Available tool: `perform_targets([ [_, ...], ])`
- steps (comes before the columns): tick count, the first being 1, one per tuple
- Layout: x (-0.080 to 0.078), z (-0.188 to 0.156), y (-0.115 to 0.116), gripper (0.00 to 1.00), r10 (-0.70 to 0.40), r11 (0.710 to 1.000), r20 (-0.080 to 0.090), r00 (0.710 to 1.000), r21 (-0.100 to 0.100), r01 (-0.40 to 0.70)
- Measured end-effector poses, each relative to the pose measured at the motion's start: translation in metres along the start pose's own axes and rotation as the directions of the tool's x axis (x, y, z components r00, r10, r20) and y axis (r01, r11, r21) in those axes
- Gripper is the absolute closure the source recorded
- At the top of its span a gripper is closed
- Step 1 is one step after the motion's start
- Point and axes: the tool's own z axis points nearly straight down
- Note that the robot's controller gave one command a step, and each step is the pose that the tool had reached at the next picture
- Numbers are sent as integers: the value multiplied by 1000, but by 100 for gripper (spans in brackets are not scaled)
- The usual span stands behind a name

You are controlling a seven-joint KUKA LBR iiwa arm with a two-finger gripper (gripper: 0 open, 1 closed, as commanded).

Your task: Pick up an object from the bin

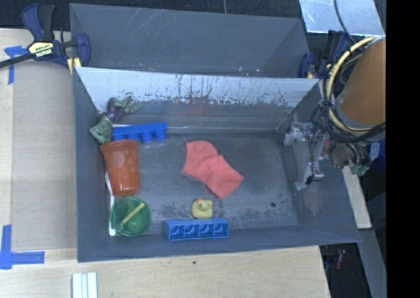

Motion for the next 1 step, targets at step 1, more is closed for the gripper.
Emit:
perform_targets([
  [1,22,62,28,0,171,985,2,985,0,-171],
])
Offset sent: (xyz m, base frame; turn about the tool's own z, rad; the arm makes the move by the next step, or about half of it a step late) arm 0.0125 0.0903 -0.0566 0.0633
